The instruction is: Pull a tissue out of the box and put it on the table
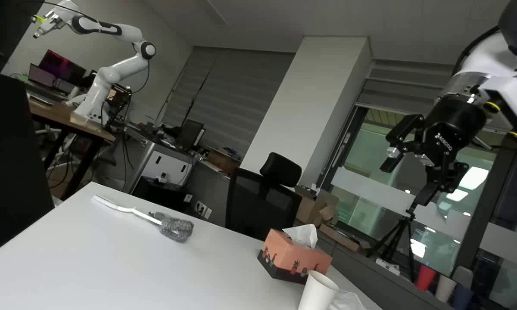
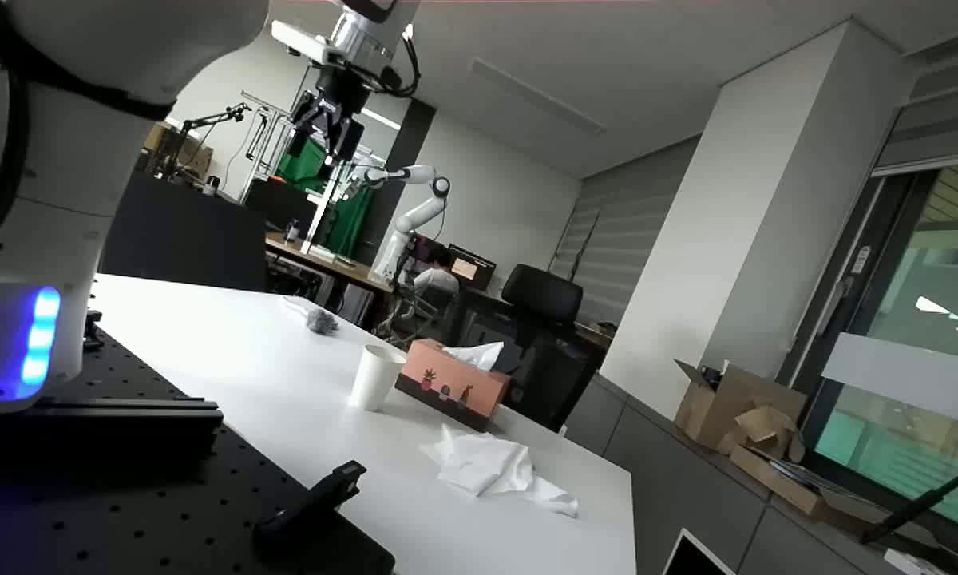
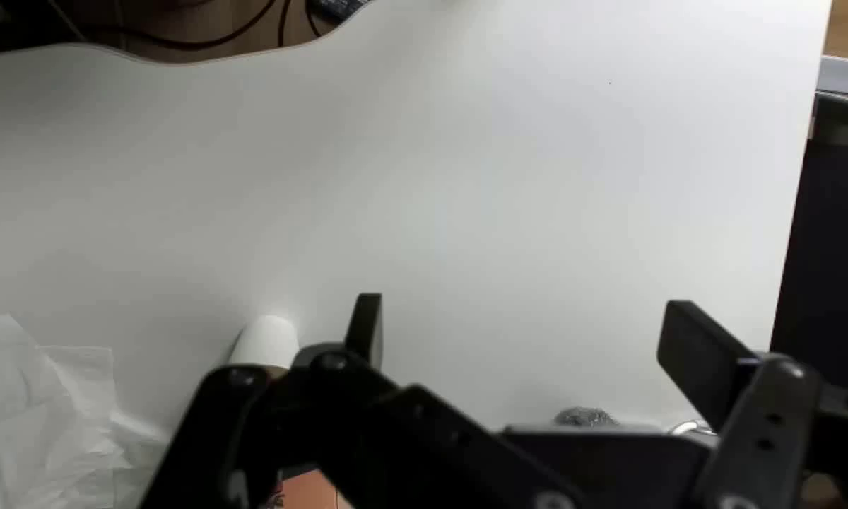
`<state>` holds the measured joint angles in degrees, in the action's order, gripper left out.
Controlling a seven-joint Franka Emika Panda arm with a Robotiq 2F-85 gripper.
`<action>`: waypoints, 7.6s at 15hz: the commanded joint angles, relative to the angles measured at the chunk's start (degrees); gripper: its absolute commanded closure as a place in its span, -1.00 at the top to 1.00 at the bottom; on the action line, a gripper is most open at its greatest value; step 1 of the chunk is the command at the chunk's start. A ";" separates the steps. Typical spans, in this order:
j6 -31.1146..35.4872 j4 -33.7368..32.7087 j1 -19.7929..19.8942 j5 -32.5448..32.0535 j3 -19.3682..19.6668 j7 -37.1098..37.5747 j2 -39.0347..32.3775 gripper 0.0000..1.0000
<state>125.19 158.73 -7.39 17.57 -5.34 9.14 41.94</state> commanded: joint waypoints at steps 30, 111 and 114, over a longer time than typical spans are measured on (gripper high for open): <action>32.15 -27.29 20.09 -19.53 11.12 1.30 -42.96 1.00; 7.15 -101.87 23.68 -10.01 -1.88 -56.71 -103.63 0.19; 5.93 -102.85 22.56 -11.30 0.30 -54.47 -103.88 -0.23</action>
<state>132.76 58.04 16.56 8.30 -7.41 -48.79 -61.41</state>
